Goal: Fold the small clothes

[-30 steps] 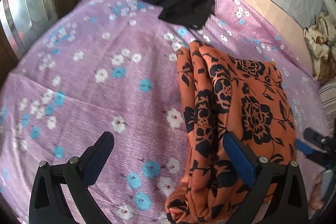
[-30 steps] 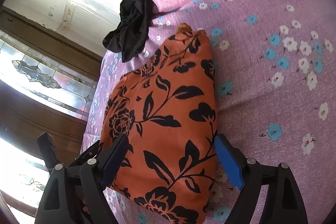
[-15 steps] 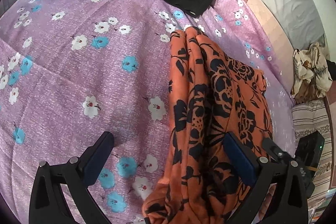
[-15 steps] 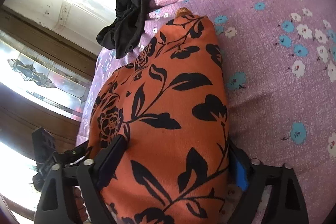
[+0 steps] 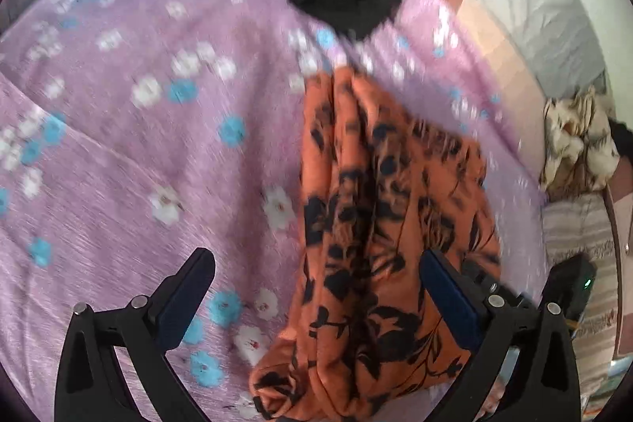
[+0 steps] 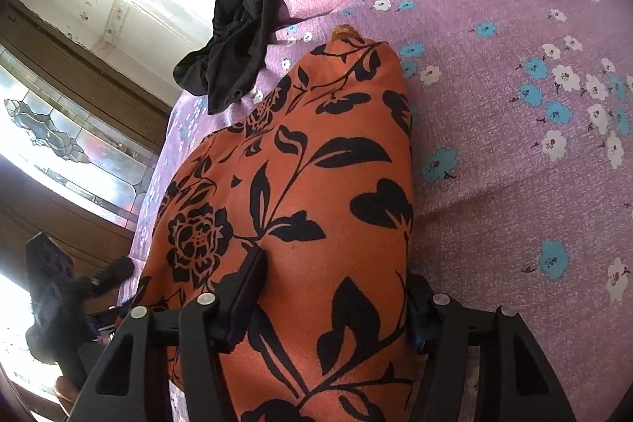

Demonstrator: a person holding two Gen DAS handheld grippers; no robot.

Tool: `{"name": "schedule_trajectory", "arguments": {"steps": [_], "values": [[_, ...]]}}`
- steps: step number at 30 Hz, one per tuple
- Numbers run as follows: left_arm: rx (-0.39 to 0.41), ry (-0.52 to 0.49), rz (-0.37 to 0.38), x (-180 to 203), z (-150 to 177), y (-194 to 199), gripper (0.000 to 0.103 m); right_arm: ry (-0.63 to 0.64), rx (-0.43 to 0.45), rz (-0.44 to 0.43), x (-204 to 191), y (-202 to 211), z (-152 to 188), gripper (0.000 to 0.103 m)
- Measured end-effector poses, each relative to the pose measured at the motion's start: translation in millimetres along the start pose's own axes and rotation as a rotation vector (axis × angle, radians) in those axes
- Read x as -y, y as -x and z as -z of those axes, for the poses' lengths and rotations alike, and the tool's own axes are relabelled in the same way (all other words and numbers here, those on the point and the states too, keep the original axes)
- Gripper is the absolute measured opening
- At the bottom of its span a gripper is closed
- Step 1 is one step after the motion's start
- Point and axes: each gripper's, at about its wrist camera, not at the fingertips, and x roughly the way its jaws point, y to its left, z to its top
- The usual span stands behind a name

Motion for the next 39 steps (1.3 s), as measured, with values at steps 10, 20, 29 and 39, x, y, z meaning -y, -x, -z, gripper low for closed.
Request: {"name": "schedule_trajectory", "arguments": {"steps": [10,20,29,39], "values": [[-0.004,-0.129,-0.033,37.1,16.8,-18.1,0.063,0.036,0.033,0.019,-6.4,3.0,3.1,0.059],[0.123,-0.196,-0.042,44.6,27.8,18.6,0.035,0.188,0.154,0.08,-36.3,30.1,5.3,0.043],[0.201,-0.318,0.013,70.5,52.9,55.1,0.034,0.221,0.248,0.109,-30.8,92.2,23.6,0.042],[0.082,-0.415,-0.053,74.3,82.7,26.6,0.035,0.141,0.238,0.159,30.0,136.2,78.3,0.042]]}}
